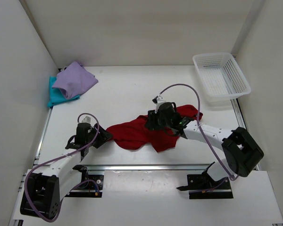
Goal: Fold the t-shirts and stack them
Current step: Flatten out the tshirt
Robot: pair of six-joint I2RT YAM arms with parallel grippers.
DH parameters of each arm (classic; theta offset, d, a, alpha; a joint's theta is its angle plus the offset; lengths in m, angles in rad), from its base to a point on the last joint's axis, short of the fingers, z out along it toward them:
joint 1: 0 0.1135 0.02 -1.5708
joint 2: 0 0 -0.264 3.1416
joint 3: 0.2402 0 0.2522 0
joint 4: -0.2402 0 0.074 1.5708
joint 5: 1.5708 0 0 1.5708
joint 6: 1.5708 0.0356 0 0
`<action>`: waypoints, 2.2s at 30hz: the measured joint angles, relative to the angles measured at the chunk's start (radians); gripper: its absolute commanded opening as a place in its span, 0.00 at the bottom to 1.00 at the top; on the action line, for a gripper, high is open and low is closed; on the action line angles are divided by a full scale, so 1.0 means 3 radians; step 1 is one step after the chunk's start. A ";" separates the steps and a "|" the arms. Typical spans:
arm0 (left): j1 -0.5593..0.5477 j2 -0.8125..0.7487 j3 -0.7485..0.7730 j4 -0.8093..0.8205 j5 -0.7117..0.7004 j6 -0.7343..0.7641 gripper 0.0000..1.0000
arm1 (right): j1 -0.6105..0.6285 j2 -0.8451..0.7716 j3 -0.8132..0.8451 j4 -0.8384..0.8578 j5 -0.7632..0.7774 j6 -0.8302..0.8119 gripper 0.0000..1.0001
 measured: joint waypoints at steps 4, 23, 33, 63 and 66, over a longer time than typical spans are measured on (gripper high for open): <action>0.0003 -0.0029 -0.0015 -0.0006 -0.0010 0.0022 0.63 | 0.0034 0.0117 0.0113 -0.0142 0.0135 -0.0061 0.33; -0.0055 -0.0052 -0.0069 0.0034 -0.0079 0.0108 0.48 | 0.0612 0.0849 0.0773 -0.0618 0.1212 -0.0497 0.33; -0.0090 -0.0051 -0.0080 0.0055 -0.0080 0.0109 0.49 | 0.0636 0.1015 0.0899 -0.0673 0.1419 -0.0537 0.40; -0.0064 -0.0046 0.0081 -0.0221 -0.0235 0.0369 0.53 | 0.0645 0.1111 0.1038 -0.0745 0.1526 -0.0539 0.00; -0.0046 -0.0043 0.0225 -0.0458 -0.0367 0.0505 0.53 | 0.0587 0.0769 0.0827 -0.0708 0.1441 -0.0473 0.00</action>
